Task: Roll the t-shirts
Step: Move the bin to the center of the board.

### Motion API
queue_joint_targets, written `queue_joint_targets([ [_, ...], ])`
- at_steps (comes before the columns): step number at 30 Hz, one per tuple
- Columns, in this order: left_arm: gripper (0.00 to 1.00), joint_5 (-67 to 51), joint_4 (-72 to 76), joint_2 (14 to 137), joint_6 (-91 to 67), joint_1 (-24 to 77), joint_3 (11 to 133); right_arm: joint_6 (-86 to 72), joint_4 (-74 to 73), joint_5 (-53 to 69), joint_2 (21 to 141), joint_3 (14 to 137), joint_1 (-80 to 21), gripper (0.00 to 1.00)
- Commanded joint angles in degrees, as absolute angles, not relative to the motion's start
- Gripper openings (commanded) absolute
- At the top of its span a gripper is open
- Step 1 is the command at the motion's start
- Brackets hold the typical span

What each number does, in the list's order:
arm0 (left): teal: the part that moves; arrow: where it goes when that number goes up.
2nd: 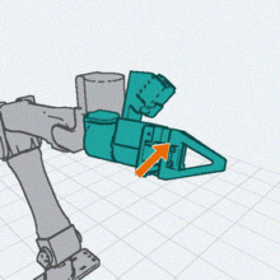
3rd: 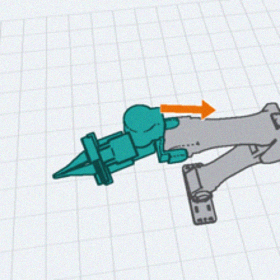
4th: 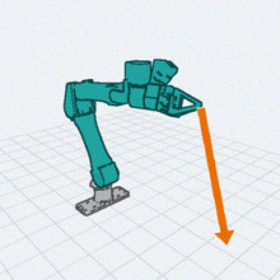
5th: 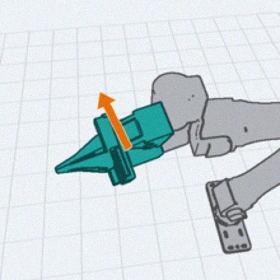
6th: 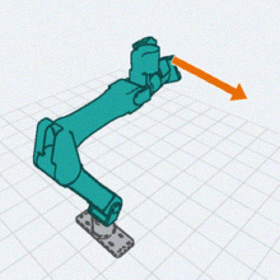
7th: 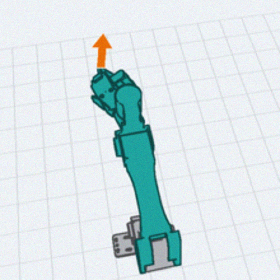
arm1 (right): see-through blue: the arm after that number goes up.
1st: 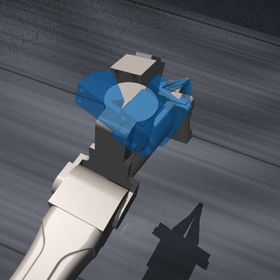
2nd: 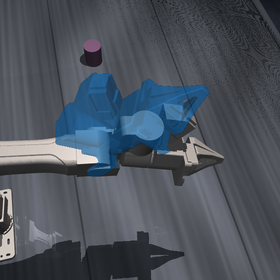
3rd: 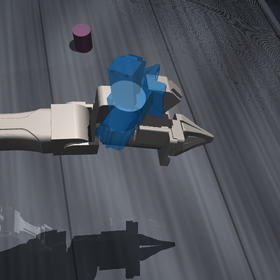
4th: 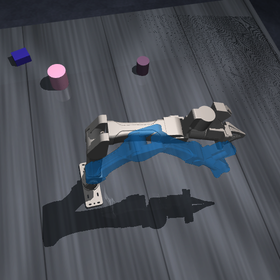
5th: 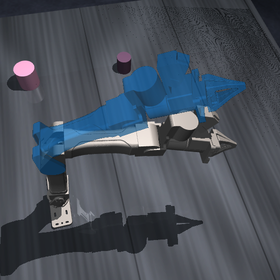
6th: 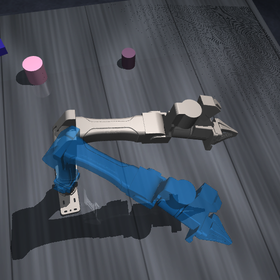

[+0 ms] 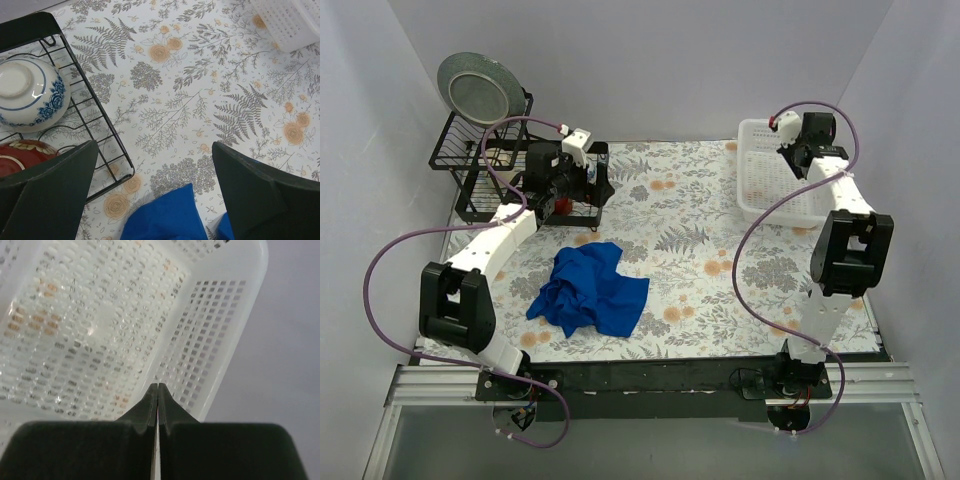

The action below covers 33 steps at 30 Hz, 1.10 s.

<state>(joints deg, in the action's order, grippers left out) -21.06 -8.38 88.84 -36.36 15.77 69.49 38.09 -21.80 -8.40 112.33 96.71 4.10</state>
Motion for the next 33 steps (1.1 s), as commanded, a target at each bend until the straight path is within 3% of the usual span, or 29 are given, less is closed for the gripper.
queue_joint_targets([
  [1, 0.98, -21.53, -7.38, 87.63, -36.91, 15.82, 70.41, 42.09, -25.31, -10.19, 107.5, 89.14, 5.53, 0.01],
  [4, 0.98, -21.27, -6.77, 86.75, -36.83, 15.82, 68.56, 43.59, -23.91, -12.82, 108.27, 85.87, 6.94, 0.01],
  [18, 0.98, -18.55, -8.88, 82.44, -33.58, 15.82, 65.92, 45.71, -20.56, -29.45, 128.32, 104.67, 11.34, 0.01],
  [24, 0.98, -19.94, -11.85, 79.81, -30.51, 15.82, 65.04, 40.61, -26.0, -25.5, 124.9, 105.48, 9.49, 0.01],
  [27, 0.98, -27.21, -22.38, 78.66, -20.97, 15.82, 65.92, 37.54, -28.55, -21.19, 118.84, 102.14, 8.09, 0.01],
  [28, 0.98, -28.55, -25.81, 78.4, -18.31, 15.82, 65.74, 36.49, -29.26, -19.96, 115.17, 101.35, 7.22, 0.05],
  [30, 0.98, -29.53, -34.52, 77.09, -13.3, 15.82, 64.52, 34.81, -30.93, -16.19, 111.55, 99.41, 5.9, 0.36],
  [32, 0.98, -29.36, -39.61, 75.94, -7.32, 15.82, 61.63, 33.84, -33.31, -13.64, 105.84, 97.39, 2.74, 0.56],
  [33, 0.98, -29.53, -40.33, 74.55, -5.82, 15.82, 60.57, 33.14, -33.75, -12.75, 103.82, 94.34, 1.33, 0.59],
])
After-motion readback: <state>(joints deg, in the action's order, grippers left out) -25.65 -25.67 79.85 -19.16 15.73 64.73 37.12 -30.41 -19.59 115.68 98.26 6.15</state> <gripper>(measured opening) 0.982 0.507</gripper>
